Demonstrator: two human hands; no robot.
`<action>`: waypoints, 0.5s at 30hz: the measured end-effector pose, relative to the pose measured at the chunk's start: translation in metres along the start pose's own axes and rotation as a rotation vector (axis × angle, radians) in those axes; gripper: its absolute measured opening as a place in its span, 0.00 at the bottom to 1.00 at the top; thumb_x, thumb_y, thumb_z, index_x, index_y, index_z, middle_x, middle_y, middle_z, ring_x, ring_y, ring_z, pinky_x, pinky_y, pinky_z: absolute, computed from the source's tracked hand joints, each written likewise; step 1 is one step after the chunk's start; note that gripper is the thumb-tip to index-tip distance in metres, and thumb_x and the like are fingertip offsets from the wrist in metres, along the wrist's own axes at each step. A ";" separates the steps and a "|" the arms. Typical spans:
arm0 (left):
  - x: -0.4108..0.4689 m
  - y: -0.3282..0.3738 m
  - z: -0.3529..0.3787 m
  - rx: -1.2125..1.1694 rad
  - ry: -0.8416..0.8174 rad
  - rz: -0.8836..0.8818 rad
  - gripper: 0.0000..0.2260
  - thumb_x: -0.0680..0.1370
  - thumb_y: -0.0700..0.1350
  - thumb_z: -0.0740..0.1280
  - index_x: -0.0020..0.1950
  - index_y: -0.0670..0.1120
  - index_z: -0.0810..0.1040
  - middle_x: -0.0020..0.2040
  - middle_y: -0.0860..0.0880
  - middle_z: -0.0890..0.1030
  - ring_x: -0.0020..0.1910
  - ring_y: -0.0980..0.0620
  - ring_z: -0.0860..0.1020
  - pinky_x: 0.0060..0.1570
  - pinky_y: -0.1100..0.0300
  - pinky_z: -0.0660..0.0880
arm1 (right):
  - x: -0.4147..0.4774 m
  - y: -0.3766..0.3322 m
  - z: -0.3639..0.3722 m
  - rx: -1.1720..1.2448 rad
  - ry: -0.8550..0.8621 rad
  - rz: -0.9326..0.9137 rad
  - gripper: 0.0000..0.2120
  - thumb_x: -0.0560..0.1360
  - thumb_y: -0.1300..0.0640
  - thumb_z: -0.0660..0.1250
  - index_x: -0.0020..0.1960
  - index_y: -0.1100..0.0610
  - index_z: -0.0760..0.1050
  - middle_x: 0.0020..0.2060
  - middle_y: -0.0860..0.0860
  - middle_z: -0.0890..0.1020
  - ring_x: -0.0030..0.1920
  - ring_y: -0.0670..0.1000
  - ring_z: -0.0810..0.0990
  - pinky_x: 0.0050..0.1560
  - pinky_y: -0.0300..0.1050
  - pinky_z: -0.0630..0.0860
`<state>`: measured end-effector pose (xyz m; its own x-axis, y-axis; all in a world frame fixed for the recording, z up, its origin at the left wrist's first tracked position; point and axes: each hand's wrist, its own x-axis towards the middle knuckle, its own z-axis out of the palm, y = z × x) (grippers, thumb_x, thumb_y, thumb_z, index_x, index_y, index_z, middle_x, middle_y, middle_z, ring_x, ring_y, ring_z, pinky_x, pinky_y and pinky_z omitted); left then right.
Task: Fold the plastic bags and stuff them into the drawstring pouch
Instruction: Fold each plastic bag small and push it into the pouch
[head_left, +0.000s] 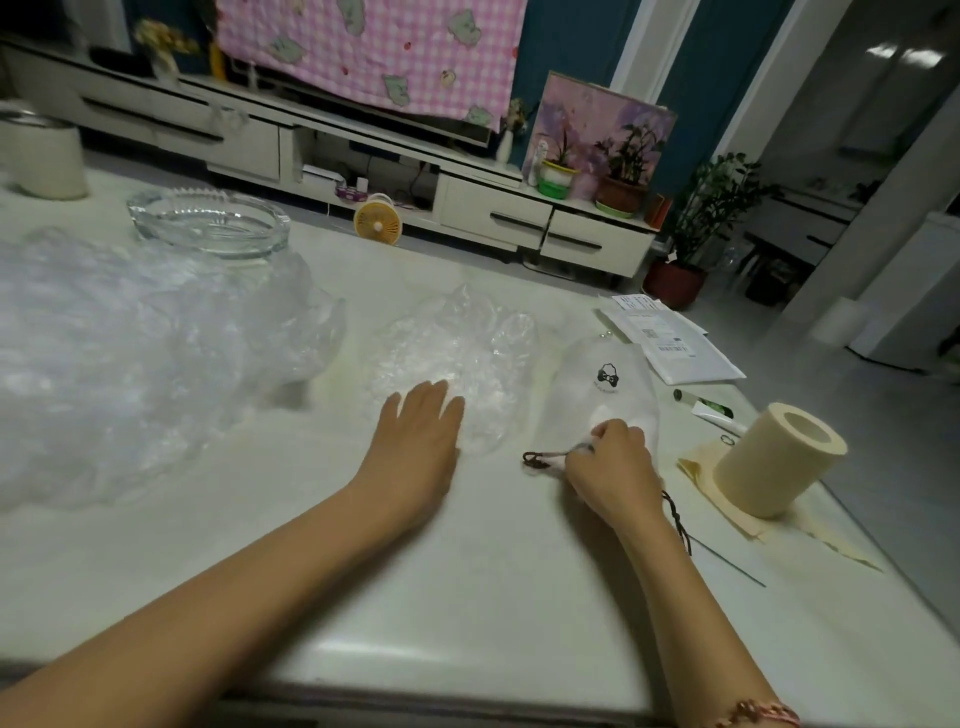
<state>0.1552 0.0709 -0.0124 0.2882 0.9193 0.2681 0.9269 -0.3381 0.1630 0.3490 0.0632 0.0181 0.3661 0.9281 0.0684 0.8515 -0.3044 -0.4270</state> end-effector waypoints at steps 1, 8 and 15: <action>0.003 -0.007 0.001 0.008 -0.018 -0.049 0.18 0.81 0.47 0.57 0.69 0.42 0.66 0.69 0.42 0.67 0.69 0.44 0.64 0.68 0.51 0.57 | -0.003 -0.003 -0.002 0.003 -0.015 -0.003 0.19 0.75 0.59 0.58 0.65 0.60 0.65 0.63 0.57 0.68 0.63 0.60 0.69 0.56 0.49 0.66; 0.013 -0.035 0.005 -0.095 0.247 -0.040 0.09 0.63 0.29 0.71 0.37 0.40 0.79 0.36 0.44 0.79 0.33 0.42 0.77 0.39 0.54 0.71 | -0.018 -0.014 -0.011 0.016 0.226 -0.194 0.23 0.74 0.62 0.62 0.69 0.59 0.65 0.62 0.58 0.70 0.63 0.59 0.67 0.60 0.49 0.64; -0.010 -0.030 -0.031 -0.334 0.602 0.237 0.14 0.74 0.36 0.55 0.51 0.40 0.79 0.45 0.44 0.83 0.44 0.45 0.79 0.52 0.55 0.70 | -0.031 -0.018 -0.009 0.288 0.339 -0.391 0.20 0.71 0.71 0.58 0.61 0.58 0.72 0.51 0.48 0.71 0.57 0.53 0.72 0.55 0.40 0.65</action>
<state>0.1170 0.0652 0.0094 0.2011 0.5760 0.7923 0.7050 -0.6467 0.2912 0.3259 0.0381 0.0317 0.1856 0.8248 0.5341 0.8287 0.1607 -0.5361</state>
